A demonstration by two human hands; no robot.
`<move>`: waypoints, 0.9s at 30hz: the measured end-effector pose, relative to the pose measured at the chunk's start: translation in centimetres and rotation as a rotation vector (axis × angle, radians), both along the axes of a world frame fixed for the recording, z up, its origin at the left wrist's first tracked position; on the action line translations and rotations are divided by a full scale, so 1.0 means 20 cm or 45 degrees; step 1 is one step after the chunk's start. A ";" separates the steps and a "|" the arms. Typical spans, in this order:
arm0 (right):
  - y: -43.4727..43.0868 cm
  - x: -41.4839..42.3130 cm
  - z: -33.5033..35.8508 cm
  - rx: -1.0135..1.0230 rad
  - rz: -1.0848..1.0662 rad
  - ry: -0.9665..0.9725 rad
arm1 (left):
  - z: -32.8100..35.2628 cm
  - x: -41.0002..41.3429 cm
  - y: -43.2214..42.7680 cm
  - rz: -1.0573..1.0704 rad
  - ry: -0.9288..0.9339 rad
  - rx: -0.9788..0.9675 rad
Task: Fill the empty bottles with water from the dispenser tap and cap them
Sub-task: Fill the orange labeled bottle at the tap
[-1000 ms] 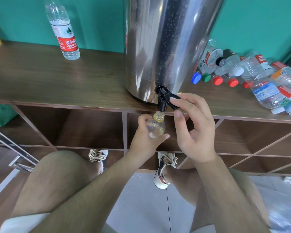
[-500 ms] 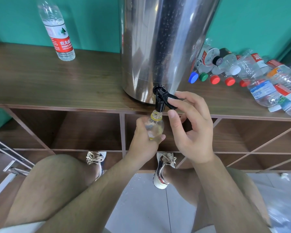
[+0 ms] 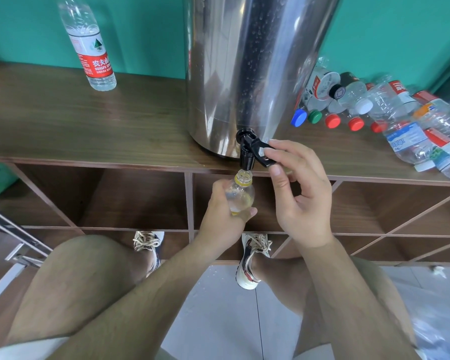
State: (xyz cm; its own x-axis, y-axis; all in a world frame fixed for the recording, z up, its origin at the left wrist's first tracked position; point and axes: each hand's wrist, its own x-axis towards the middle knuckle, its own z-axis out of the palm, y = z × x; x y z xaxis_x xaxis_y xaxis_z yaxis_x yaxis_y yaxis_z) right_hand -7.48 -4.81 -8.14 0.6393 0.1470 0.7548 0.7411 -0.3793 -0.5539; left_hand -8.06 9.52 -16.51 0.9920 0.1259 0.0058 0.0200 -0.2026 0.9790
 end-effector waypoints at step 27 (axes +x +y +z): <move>0.00 -0.01 0.00 0.033 0.007 0.024 | -0.04 0.00 0.01 -0.004 0.015 0.032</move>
